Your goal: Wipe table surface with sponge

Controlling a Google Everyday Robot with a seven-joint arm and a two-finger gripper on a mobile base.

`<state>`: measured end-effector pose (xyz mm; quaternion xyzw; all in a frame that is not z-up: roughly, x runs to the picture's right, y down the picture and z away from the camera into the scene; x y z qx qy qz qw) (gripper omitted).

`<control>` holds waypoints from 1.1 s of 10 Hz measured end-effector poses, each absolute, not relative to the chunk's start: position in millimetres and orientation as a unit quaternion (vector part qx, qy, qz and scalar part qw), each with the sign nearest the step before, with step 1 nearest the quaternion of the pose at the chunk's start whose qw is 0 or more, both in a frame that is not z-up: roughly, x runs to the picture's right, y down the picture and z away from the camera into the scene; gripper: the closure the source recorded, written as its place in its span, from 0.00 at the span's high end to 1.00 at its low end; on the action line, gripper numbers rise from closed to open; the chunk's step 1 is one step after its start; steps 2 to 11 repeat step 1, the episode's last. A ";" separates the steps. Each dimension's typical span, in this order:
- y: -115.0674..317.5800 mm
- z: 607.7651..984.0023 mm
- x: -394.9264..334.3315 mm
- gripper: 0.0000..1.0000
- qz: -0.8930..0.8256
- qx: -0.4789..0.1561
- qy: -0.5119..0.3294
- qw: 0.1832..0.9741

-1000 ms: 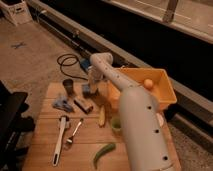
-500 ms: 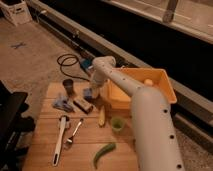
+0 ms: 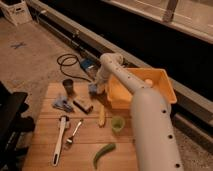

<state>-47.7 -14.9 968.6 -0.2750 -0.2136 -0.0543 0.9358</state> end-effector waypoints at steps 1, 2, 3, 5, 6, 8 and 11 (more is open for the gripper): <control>-15.4 968.4 -52.5 0.00 -0.056 -0.276 -0.217 0.935; -15.4 968.4 -52.5 0.00 -0.056 -0.276 -0.217 0.935; -15.4 968.4 -52.5 0.00 -0.056 -0.276 -0.217 0.935; -15.4 968.4 -52.5 0.00 -0.056 -0.276 -0.217 0.935; -15.4 968.4 -52.5 0.00 -0.056 -0.276 -0.217 0.935; -15.4 968.4 -52.5 0.00 -0.056 -0.276 -0.217 0.935; -15.4 968.4 -52.5 0.00 -0.056 -0.276 -0.217 0.935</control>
